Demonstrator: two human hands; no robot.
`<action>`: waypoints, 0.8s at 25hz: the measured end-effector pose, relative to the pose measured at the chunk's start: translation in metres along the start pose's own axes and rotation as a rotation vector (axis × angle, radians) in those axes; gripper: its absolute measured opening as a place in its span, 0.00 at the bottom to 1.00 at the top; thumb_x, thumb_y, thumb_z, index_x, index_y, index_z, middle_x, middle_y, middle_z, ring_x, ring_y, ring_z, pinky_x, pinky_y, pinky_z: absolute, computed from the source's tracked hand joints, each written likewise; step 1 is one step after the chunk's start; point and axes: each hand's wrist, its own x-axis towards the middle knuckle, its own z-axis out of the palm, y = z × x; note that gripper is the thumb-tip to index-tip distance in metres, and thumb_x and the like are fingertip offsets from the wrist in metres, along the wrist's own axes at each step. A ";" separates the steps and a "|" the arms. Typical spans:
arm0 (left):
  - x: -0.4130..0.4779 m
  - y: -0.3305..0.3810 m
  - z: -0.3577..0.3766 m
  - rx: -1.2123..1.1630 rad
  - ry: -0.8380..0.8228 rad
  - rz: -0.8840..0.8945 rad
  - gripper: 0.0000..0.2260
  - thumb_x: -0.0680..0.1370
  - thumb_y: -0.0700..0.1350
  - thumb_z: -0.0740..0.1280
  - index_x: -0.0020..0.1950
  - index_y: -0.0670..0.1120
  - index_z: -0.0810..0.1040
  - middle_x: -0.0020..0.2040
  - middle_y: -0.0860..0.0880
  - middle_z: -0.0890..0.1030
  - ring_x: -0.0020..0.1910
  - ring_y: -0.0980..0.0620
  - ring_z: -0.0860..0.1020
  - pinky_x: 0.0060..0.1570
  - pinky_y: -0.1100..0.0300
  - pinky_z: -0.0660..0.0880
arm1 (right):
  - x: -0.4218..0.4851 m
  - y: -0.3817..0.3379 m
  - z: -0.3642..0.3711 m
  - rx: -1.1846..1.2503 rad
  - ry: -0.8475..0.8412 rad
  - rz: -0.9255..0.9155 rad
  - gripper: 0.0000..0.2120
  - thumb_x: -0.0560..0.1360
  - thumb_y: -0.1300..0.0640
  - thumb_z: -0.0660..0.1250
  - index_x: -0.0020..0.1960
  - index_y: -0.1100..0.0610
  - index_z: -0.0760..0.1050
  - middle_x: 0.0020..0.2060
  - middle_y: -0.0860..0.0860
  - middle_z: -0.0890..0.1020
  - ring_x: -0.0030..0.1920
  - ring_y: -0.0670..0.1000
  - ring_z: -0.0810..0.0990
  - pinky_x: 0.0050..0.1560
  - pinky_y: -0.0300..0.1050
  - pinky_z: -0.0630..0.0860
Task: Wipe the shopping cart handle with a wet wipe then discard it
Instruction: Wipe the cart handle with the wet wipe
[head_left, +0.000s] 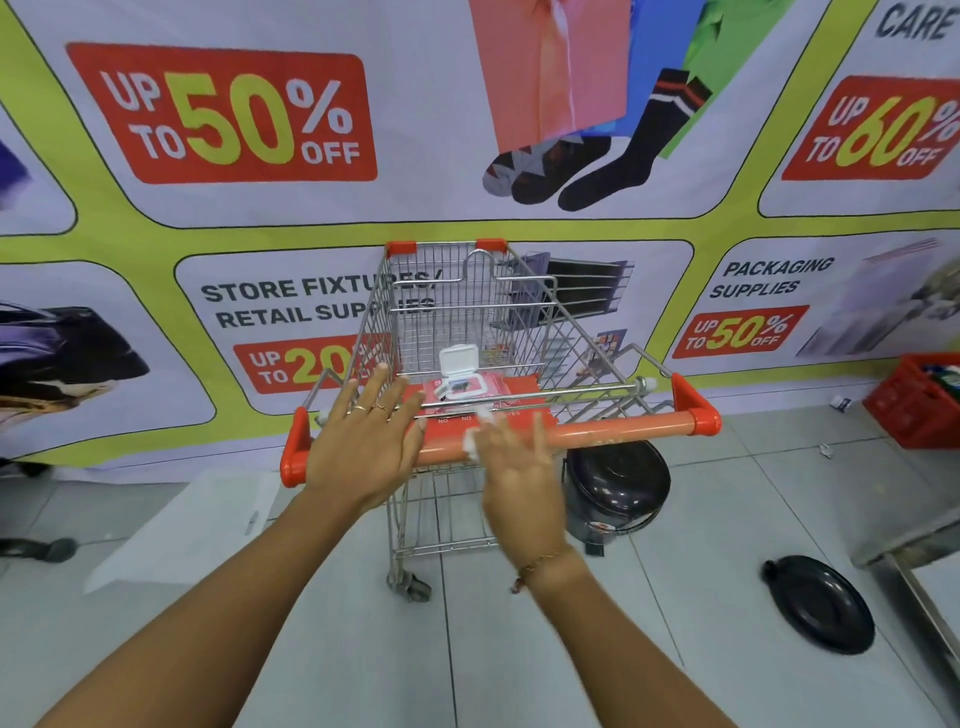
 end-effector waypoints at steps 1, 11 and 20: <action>-0.001 -0.002 0.001 0.009 0.002 -0.001 0.28 0.78 0.55 0.42 0.69 0.46 0.69 0.70 0.44 0.70 0.73 0.44 0.59 0.70 0.45 0.52 | -0.001 -0.018 0.006 0.053 0.010 -0.058 0.26 0.65 0.69 0.50 0.53 0.60 0.81 0.55 0.55 0.84 0.59 0.55 0.81 0.72 0.61 0.59; -0.001 0.003 0.000 -0.005 0.028 -0.010 0.27 0.78 0.56 0.44 0.67 0.45 0.71 0.69 0.43 0.71 0.72 0.43 0.61 0.69 0.43 0.54 | -0.006 0.057 -0.019 -0.108 0.049 0.179 0.23 0.60 0.77 0.67 0.52 0.62 0.80 0.56 0.58 0.83 0.57 0.60 0.81 0.65 0.70 0.61; -0.002 -0.005 -0.001 -0.009 0.025 -0.030 0.28 0.78 0.58 0.43 0.69 0.46 0.69 0.70 0.43 0.70 0.73 0.44 0.58 0.70 0.44 0.53 | -0.014 0.048 -0.002 -0.038 -0.021 0.020 0.29 0.65 0.77 0.57 0.60 0.57 0.77 0.63 0.54 0.79 0.64 0.58 0.76 0.69 0.66 0.59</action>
